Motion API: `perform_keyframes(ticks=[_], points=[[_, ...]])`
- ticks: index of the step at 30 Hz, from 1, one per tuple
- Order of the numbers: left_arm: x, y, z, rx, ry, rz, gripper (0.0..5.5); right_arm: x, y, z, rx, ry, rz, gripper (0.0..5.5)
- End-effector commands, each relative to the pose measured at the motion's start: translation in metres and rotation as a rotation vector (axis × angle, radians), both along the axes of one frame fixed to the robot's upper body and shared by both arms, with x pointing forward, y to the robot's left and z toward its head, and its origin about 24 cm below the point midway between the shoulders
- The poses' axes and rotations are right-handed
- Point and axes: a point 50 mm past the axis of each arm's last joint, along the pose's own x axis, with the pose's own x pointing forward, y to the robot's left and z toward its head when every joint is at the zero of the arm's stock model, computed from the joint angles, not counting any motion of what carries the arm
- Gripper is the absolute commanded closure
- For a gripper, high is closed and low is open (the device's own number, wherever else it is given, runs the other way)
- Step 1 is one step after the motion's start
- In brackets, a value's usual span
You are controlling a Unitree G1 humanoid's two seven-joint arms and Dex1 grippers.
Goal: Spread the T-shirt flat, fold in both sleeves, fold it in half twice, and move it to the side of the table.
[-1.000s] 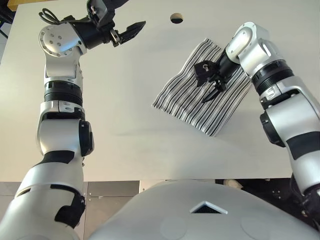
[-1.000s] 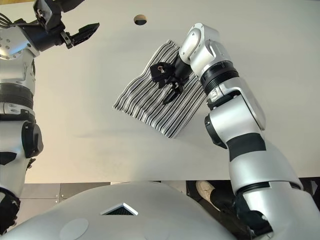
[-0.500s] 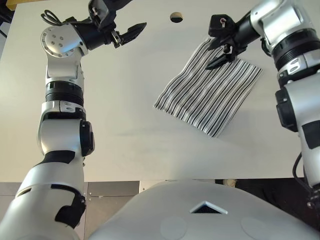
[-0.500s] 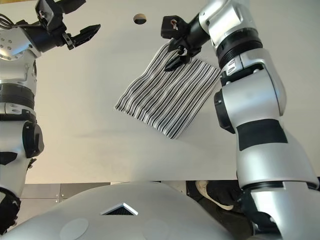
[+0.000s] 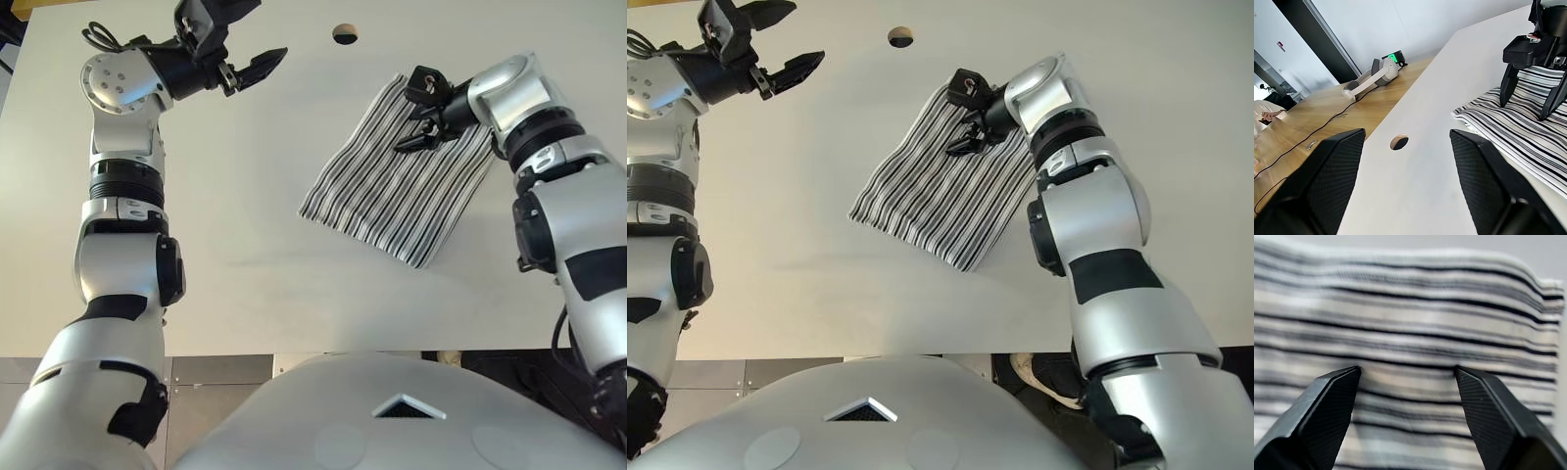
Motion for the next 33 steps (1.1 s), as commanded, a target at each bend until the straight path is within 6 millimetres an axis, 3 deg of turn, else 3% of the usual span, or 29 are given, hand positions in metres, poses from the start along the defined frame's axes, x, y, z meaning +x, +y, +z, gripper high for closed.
perform_keyframes(ticks=[1, 6, 15, 24, 29, 33], points=[[0.000, 0.001, -0.001, 0.014, 0.014, -0.009, 2.29, -0.003, 0.015, -0.007, 0.075, 0.028, -0.045, 1.95], [-0.001, 0.001, -0.001, 0.014, 0.010, -0.012, 2.29, -0.007, 0.035, -0.011, 0.110, 0.041, -0.046, 1.95], [-0.003, 0.001, -0.002, 0.009, 0.001, -0.013, 2.29, -0.027, 0.088, -0.015, 0.143, 0.133, 0.205, 1.95], [-0.006, -0.002, 0.000, 0.009, -0.014, -0.032, 2.29, -0.022, 0.090, -0.011, 0.149, 0.056, 0.165, 1.95], [-0.010, 0.000, 0.008, 0.037, -0.071, -0.054, 2.29, -0.005, 0.088, 0.023, 0.204, -0.031, 0.150, 1.95], [-0.026, -0.009, 0.035, 0.111, -0.249, -0.148, 2.29, 0.013, 0.076, 0.088, 0.376, -0.139, 0.236, 1.95]])
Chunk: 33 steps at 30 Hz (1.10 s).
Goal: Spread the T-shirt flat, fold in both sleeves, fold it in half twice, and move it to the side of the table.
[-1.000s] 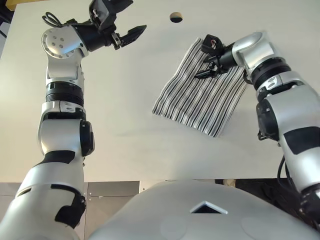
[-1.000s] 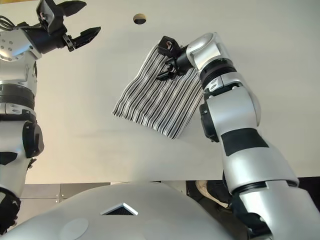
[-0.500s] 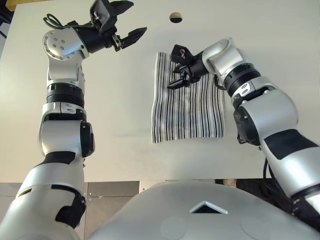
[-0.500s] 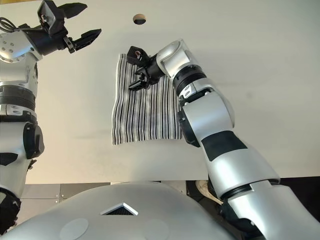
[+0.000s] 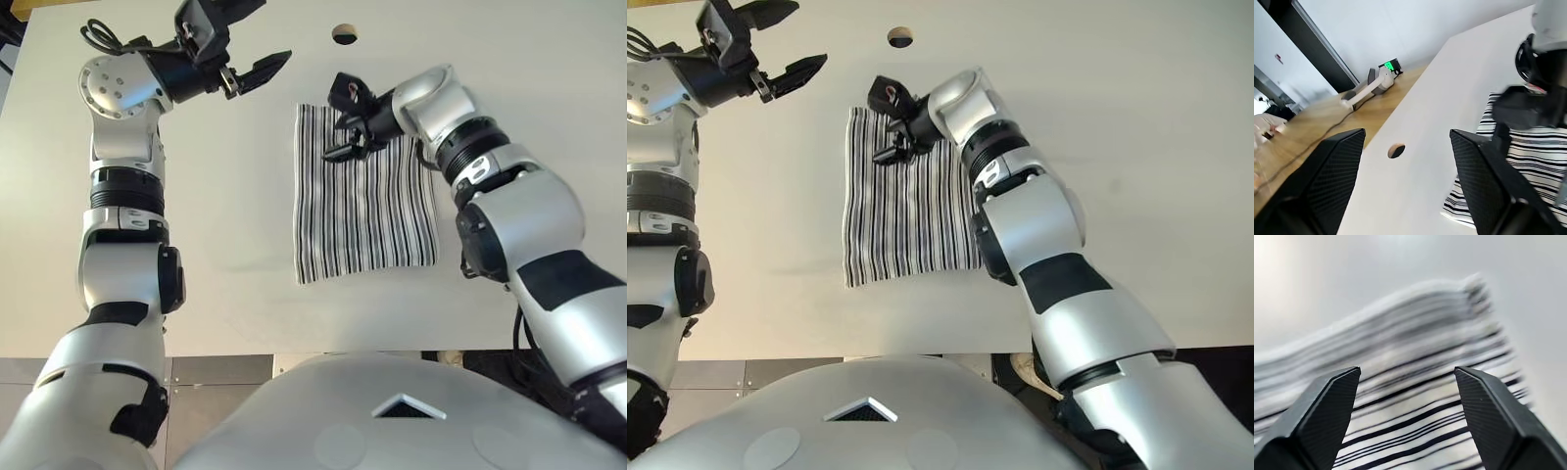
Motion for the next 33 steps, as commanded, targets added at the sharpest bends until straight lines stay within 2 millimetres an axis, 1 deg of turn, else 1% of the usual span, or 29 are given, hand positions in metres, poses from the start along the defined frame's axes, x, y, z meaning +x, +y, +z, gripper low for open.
perform_keyframes(ticks=[1, 2, 3, 4, 5, 6, 7, 8, 9, 10, 13, 15, 17, 18, 22, 25, 30, 33], points=[[-0.023, -0.003, 0.028, 0.107, -0.181, -0.091, 2.29, 0.021, -0.014, 0.080, 0.176, -0.159, 0.079, 1.95], [-0.032, -0.004, 0.034, 0.121, -0.214, -0.111, 2.29, 0.022, -0.023, 0.091, 0.202, -0.182, 0.100, 1.95], [-0.043, -0.006, 0.037, 0.192, -0.253, -0.151, 2.29, 0.021, -0.037, 0.098, 0.208, -0.208, 0.125, 1.95], [-0.053, -0.008, 0.036, 0.279, -0.278, -0.190, 2.29, 0.019, -0.049, 0.099, 0.178, -0.254, 0.155, 1.95], [-0.065, -0.007, 0.029, 0.402, -0.289, -0.242, 2.29, 0.015, -0.063, 0.094, 0.106, -0.337, 0.200, 1.95], [-0.079, -0.005, 0.013, 0.607, -0.296, -0.322, 2.29, 0.004, -0.081, 0.080, 0.000, -0.412, 0.278, 1.95], [-0.092, -0.001, -0.004, 0.761, -0.277, -0.397, 2.29, -0.009, -0.097, 0.064, -0.118, -0.495, 0.362, 1.95], [-0.102, 0.001, -0.016, 0.861, -0.263, -0.459, 2.29, -0.023, -0.109, 0.050, -0.212, -0.549, 0.444, 1.95], [-0.113, 0.005, -0.025, 0.935, -0.252, -0.497, 2.29, -0.038, -0.117, 0.039, -0.314, -0.628, 0.551, 1.95], [-0.119, 0.007, -0.029, 0.968, -0.248, -0.510, 2.29, -0.048, -0.121, 0.032, -0.369, -0.679, 0.622, 1.95], [-0.144, 0.012, -0.038, 1.060, -0.220, -0.573, 2.29, -0.085, -0.127, 0.023, -0.364, -0.715, 0.785, 1.95], [-0.156, 0.016, -0.044, 1.131, -0.200, -0.612, 2.29, -0.108, -0.134, 0.011, -0.411, -0.695, 0.870, 1.95], [-0.163, 0.017, -0.049, 1.161, -0.197, -0.624, 2.29, -0.127, -0.138, 0.000, -0.430, -0.645, 0.920, 1.95], [-0.164, 0.015, -0.052, 1.158, -0.202, -0.623, 2.29, -0.131, -0.141, -0.004, -0.445, -0.634, 0.935, 1.95], [-0.166, 0.010, -0.057, 1.118, -0.236, -0.597, 2.29, -0.137, -0.146, -0.012, -0.467, -0.619, 0.930, 1.95], [-0.167, 0.014, -0.066, 1.094, -0.251, -0.564, 2.29, -0.143, -0.146, -0.019, -0.458, -0.627, 0.922, 1.95], [-0.164, 0.014, -0.073, 1.038, -0.310, -0.488, 2.29, -0.146, -0.143, -0.020, -0.440, -0.644, 0.910, 1.95], [-0.160, 0.006, -0.077, 0.985, -0.342, -0.485, 2.29, -0.145, -0.138, -0.019, -0.424, -0.668, 0.903, 1.95]])
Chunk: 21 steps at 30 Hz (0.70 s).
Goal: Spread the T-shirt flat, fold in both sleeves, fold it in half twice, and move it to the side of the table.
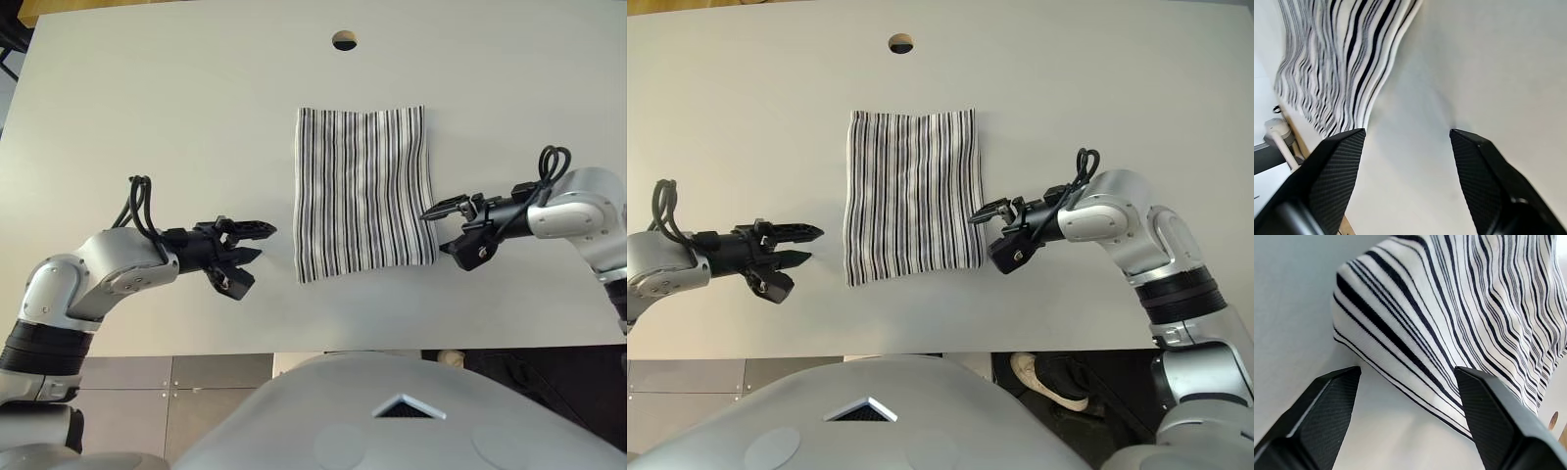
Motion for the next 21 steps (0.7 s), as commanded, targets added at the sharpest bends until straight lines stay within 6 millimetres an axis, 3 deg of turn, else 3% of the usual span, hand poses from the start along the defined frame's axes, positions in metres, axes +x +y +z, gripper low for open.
perform_keyframes(ticks=[1, 8, 21], points=[[0.005, -0.010, -0.005, -0.048, -0.023, -0.028, 2.29, -0.002, 0.002, -0.003, -0.008, -0.001, 0.002, 1.95], [0.008, -0.022, -0.013, -0.152, 0.037, -0.043, 2.29, 0.002, 0.007, -0.003, 0.006, -0.014, 0.008, 1.95], [0.028, -0.046, -0.034, -0.113, 0.095, -0.118, 2.29, -0.004, 0.015, -0.003, 0.040, 0.007, 0.030, 1.95]])
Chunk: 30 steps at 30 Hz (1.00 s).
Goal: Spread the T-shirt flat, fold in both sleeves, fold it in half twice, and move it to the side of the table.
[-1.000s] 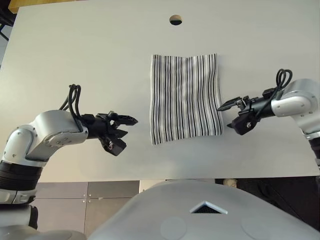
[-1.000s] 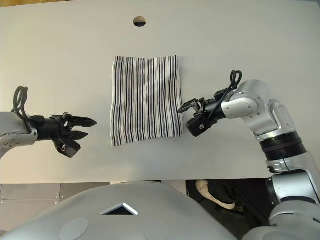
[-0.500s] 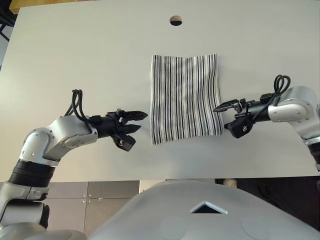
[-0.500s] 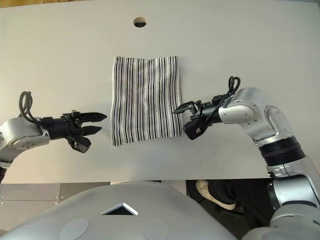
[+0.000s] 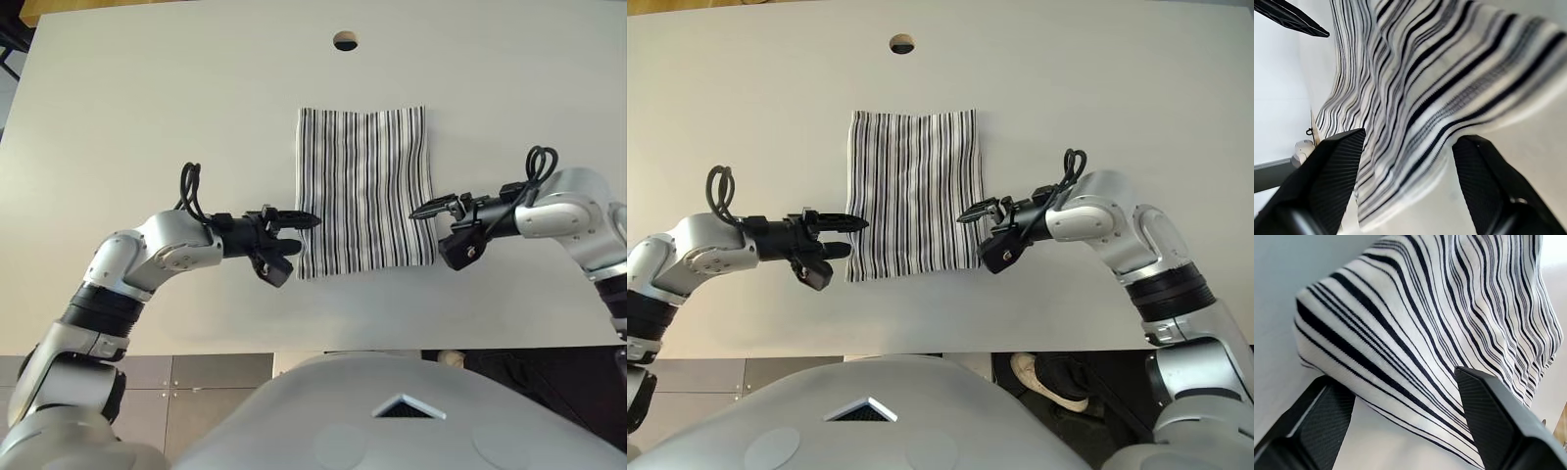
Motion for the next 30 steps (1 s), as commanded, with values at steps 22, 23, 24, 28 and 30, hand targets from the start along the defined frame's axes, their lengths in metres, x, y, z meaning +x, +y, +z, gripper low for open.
perform_keyframes(ticks=[22, 23, 24, 28, 30], points=[[-0.002, -0.005, -0.039, 0.160, 0.159, -0.086, 4.71, -0.009, 0.013, -0.013, 0.021, 0.017, 0.022, 1.95], [-0.003, -0.005, -0.039, 0.160, 0.160, -0.088, 4.96, -0.009, 0.014, -0.015, 0.015, 0.016, 0.021, 1.95], [-0.002, -0.005, -0.039, 0.160, 0.159, -0.089, 5.11, -0.009, 0.014, -0.016, 0.010, 0.017, 0.018, 1.95], [-0.002, -0.005, -0.038, 0.160, 0.155, -0.091, 5.40, -0.010, 0.017, -0.018, -0.003, 0.028, 0.016, 2.68], [-0.002, -0.005, -0.037, 0.162, 0.154, -0.094, 5.40, -0.011, 0.017, -0.019, -0.004, 0.034, 0.020, 3.05]])
